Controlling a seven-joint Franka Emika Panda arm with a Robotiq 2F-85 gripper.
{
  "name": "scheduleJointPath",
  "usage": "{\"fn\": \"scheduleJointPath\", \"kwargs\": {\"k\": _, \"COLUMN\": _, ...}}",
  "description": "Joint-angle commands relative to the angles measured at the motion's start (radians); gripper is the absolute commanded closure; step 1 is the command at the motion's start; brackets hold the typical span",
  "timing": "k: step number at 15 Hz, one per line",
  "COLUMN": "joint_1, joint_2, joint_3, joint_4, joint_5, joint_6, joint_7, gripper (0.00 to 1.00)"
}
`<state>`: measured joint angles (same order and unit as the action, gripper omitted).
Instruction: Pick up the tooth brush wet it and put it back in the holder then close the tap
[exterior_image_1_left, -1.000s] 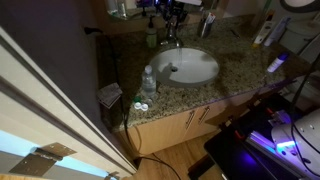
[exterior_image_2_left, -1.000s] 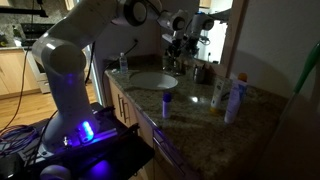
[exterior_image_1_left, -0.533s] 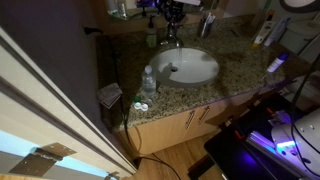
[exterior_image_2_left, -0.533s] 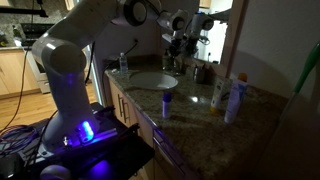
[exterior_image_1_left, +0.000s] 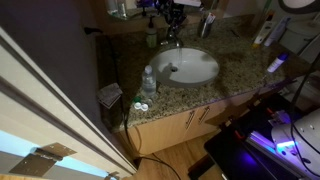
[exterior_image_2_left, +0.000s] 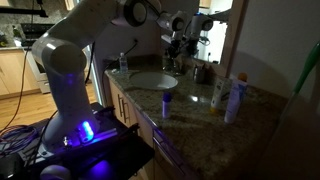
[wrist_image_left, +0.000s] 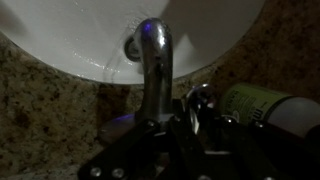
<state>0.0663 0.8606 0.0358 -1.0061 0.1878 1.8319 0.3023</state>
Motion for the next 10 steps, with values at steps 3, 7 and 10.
{"fn": "scheduleJointPath", "kwargs": {"k": 3, "joint_1": 0.008, "joint_2": -0.018, "joint_3": -0.003, "joint_4": -0.043, "joint_5": -0.040, "joint_6": -0.131, "joint_7": -0.066, "gripper": 0.94}}
{"fn": "scheduleJointPath", "kwargs": {"k": 7, "joint_1": 0.022, "joint_2": -0.035, "joint_3": -0.021, "joint_4": -0.086, "joint_5": -0.084, "joint_6": -0.104, "joint_7": -0.061, "gripper": 0.94}}
{"fn": "scheduleJointPath", "kwargs": {"k": 10, "joint_1": 0.042, "joint_2": -0.057, "joint_3": -0.038, "joint_4": -0.143, "joint_5": -0.141, "joint_6": -0.074, "joint_7": -0.059, "gripper": 0.94}}
